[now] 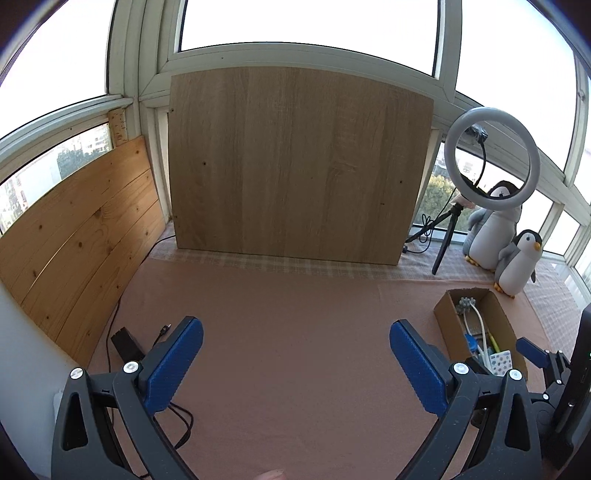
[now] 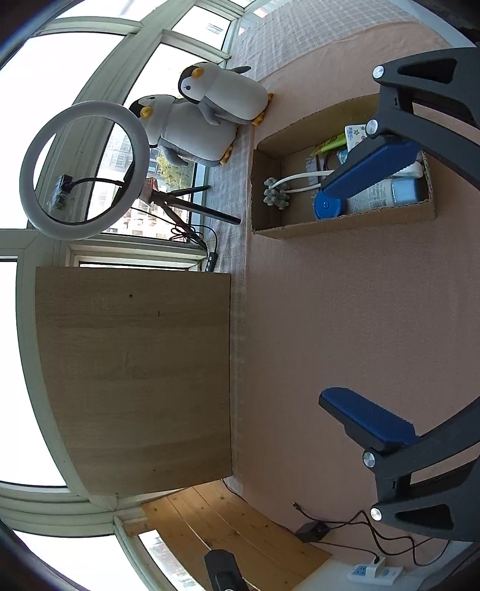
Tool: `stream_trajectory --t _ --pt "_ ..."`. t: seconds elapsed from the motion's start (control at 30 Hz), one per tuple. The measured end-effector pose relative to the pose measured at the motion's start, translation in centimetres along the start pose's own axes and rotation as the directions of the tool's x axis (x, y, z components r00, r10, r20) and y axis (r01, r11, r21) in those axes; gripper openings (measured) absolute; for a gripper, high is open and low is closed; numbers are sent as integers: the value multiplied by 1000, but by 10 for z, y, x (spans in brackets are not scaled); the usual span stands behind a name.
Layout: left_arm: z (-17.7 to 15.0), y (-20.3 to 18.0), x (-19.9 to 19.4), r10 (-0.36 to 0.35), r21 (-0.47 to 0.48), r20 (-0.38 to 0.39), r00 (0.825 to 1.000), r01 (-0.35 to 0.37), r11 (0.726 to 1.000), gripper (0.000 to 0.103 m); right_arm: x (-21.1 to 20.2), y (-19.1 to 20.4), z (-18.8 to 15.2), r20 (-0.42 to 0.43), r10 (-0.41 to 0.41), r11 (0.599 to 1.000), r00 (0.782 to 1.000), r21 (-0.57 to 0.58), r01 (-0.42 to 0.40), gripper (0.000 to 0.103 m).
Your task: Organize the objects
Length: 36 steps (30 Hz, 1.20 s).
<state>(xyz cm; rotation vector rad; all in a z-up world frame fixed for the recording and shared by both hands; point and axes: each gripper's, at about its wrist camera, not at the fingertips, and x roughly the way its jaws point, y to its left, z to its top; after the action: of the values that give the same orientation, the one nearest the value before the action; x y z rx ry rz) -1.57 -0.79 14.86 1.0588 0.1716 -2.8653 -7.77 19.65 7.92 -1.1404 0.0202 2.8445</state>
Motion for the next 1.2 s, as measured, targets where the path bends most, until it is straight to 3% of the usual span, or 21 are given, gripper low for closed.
stream_trajectory --t 0.17,0.4,0.63,1.2 --pt "-26 33 -3 70 -16 -33 997 -70 997 102 -7 23 5 -5 28 999 1000 -37 -28 101" --pt "-48 52 -8 86 -25 -71 994 -87 996 102 -15 41 5 -14 56 996 998 -70 -57 101" --pt "-49 45 -15 107 6 -61 992 -107 994 102 -20 47 -7 -38 66 995 997 -74 -69 101" --pt "-61 18 -1 58 43 -126 990 -53 998 102 -14 51 -29 -98 62 994 993 -84 -71 101"
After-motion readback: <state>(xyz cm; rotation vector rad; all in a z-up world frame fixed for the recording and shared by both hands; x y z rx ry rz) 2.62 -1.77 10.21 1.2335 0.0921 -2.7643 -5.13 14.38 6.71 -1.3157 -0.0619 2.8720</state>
